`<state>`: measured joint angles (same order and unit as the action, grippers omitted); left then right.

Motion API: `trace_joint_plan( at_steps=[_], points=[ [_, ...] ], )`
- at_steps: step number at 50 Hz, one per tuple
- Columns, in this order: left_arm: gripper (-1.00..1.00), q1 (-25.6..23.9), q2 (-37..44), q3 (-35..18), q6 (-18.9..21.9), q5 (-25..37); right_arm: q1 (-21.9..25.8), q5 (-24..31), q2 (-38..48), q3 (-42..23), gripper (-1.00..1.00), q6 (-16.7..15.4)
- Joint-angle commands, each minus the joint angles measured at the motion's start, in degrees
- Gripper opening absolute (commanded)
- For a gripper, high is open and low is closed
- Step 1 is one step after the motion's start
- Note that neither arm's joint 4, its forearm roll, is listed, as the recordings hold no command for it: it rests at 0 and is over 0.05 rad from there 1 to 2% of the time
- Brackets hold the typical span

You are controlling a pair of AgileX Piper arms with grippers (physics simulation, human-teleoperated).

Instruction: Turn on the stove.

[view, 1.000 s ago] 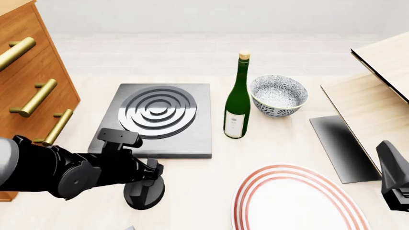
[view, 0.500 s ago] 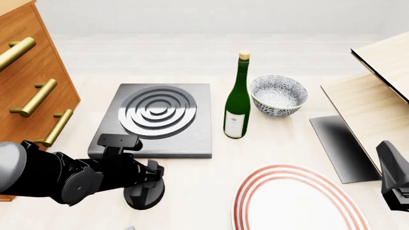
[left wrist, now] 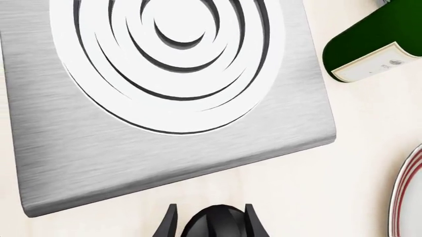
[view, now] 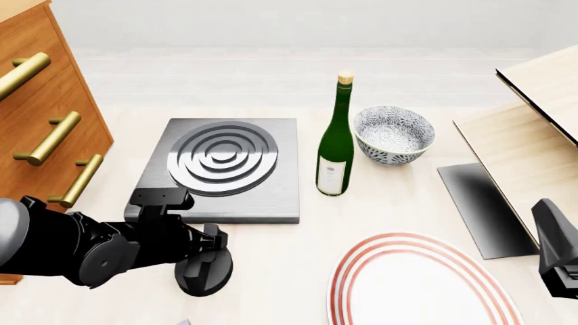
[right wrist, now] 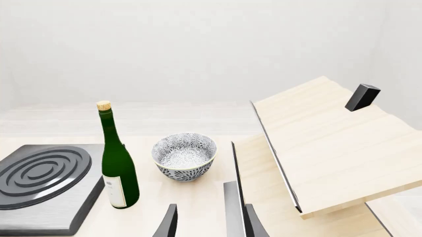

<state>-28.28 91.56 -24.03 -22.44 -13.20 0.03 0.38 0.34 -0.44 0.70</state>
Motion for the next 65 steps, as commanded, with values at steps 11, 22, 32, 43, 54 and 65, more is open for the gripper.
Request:
trace_joint_plan(
  at_steps=[11,22,32,43,54,65],
  points=[
    [1.0,8.4,-3.3,1.5,10.7,2.8,0.0,0.0,0.0,0.0,1.0,0.0],
    [1.0,9.7,-4.4,1.8,11.4,3.2,0.0,0.0,0.0,0.0,1.0,0.0],
    [1.0,10.5,-5.1,2.0,11.7,3.5,0.0,0.0,0.0,0.0,1.0,0.0],
    [1.0,10.7,-5.8,1.9,11.8,4.1,0.0,0.0,0.0,0.0,1.0,0.0],
    [1.0,10.6,-10.3,0.3,13.6,7.7,0.0,0.0,0.0,0.0,1.0,0.0],
    [1.0,10.3,-18.7,-0.6,14.0,13.6,0.0,0.0,0.0,0.0,1.0,0.0]
  ],
)
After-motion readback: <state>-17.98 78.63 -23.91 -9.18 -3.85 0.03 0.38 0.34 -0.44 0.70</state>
